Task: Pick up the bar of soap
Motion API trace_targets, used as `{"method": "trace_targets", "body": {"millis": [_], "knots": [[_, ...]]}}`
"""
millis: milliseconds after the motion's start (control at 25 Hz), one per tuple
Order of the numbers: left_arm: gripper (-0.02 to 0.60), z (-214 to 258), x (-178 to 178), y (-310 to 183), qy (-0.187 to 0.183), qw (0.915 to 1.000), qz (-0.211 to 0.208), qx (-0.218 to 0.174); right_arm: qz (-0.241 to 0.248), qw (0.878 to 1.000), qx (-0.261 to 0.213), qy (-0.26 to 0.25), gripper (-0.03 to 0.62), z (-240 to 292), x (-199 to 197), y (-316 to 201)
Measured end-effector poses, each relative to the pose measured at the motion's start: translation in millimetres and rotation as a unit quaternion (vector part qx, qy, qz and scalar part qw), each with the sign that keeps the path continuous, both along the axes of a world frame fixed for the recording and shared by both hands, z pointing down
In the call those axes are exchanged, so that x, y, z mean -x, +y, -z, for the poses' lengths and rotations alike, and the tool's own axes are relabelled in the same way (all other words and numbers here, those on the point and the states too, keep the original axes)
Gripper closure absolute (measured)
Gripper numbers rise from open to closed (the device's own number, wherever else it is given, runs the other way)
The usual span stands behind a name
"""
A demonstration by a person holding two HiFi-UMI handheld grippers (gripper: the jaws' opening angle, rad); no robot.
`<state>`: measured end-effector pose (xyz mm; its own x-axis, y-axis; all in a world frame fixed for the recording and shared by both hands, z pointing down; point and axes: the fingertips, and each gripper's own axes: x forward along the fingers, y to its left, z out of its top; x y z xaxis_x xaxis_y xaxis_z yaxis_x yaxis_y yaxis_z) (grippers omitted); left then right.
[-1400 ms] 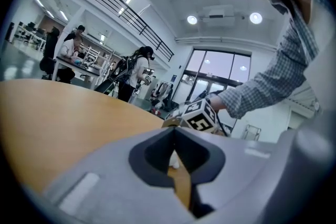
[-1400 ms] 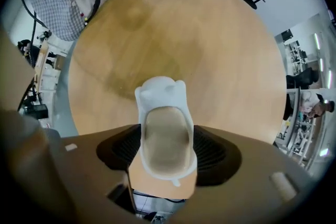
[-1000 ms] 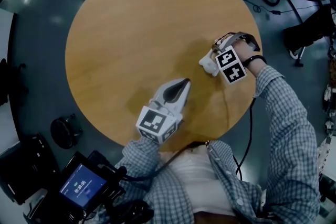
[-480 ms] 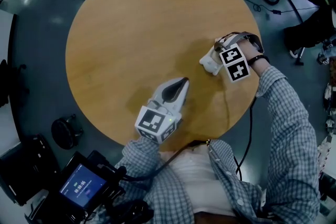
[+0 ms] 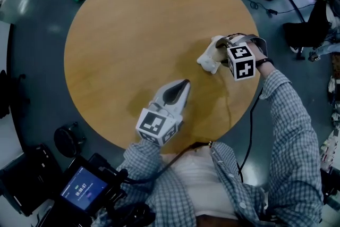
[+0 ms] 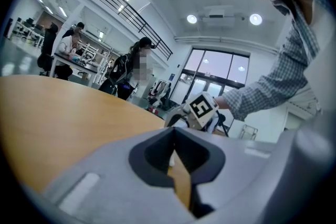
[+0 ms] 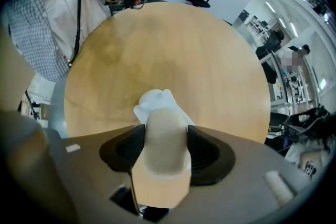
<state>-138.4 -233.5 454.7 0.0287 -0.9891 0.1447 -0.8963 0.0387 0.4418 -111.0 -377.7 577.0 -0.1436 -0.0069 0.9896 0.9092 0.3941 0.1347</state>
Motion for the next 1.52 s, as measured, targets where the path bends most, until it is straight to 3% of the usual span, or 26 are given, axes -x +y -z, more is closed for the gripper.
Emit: {"method": "trace_targets", "body": {"millis": [200,360,480,600,720,800,960,1040,1360,1520], "knots": [[0.583,-4,-4,0,0.0,1.0,-0.004,0.001,-0.103,0.991,0.055,-0.063,0.336,1,4,-2],[0.583,-7,-5,2,-0.006,0.9999,-0.01,0.0,-0.183,0.97,0.105,-0.119,0.338,6,10,3],[0.583,-4,-4,7,-0.006,0.9999,-0.014,0.0,-0.246,0.944,0.149,-0.164,0.337,17,11,11],[0.583,-5,-3,10,-0.01,0.9998,-0.017,0.0,-0.308,0.904,0.202,-0.217,0.338,28,14,17],[0.583,-4,-2,10,-0.015,0.9997,-0.019,-0.002,-0.362,0.852,0.261,-0.274,0.338,46,16,22],[0.583,-2,-2,10,-0.017,0.9996,-0.02,-0.004,-0.396,0.805,0.313,-0.31,0.337,62,14,25],[0.583,3,-2,11,-0.021,0.9995,-0.02,-0.008,-0.461,0.676,0.431,-0.38,0.338,107,11,36],[0.583,3,-2,11,-0.026,0.9994,-0.023,-0.008,-0.479,0.622,0.469,-0.405,0.337,124,7,42],[0.583,-1,0,20,-0.038,0.9988,-0.031,-0.007,-0.529,0.49,0.53,-0.446,0.336,139,-13,68],[0.583,-2,0,20,-0.04,0.9986,-0.033,-0.004,-0.551,0.438,0.549,-0.451,0.336,135,-25,71]]}}
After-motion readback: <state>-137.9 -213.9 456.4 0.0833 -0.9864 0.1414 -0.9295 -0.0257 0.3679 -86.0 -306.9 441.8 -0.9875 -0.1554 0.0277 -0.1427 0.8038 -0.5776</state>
